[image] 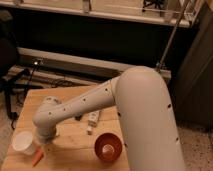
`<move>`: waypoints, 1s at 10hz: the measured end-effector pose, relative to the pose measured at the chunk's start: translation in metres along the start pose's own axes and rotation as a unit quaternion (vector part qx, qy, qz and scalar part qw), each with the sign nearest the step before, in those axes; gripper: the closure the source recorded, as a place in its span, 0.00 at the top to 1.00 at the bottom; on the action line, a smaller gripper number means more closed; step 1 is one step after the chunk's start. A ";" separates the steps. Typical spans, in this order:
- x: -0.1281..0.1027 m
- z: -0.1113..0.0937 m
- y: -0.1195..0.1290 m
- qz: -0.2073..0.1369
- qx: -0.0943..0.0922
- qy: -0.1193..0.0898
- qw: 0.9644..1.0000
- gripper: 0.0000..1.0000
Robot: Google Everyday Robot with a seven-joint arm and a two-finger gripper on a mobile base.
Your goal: Place the pepper in the ceramic cup
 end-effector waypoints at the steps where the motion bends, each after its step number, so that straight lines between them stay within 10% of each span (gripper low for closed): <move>1: 0.000 0.000 0.000 0.000 0.000 0.000 1.000 0.80; 10: 0.010 0.028 0.005 -0.024 -0.025 0.049 0.998 0.80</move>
